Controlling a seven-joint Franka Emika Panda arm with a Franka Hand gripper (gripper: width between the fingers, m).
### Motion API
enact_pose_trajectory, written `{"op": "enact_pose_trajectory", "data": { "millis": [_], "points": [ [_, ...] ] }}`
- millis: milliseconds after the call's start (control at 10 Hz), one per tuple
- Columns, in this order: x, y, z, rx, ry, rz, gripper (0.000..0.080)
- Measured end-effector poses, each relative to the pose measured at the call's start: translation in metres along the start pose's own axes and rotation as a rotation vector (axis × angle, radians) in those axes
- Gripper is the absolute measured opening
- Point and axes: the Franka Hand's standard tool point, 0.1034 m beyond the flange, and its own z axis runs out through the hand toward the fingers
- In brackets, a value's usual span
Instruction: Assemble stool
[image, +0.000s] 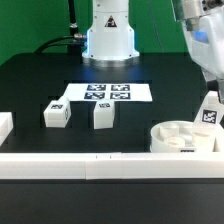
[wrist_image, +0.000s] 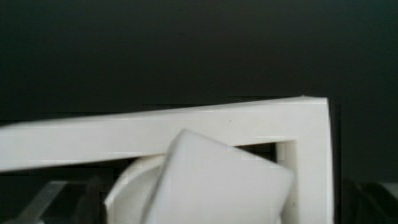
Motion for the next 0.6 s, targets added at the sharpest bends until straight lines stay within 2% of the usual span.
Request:
{"op": "enact_pose_trajectory", "data": {
  "millis": [300, 400, 600],
  "points": [
    [0.0000, 0.0000, 0.0000, -0.001, 0.001, -0.240, 0.0649],
    [-0.0022, -0.0009, -0.0009, -0.015, 0.012, -0.402, 0.0649],
    [0.0011, -0.0066, -0.0035, -0.014, 0.023, -0.750, 0.0649]
  ]
}}
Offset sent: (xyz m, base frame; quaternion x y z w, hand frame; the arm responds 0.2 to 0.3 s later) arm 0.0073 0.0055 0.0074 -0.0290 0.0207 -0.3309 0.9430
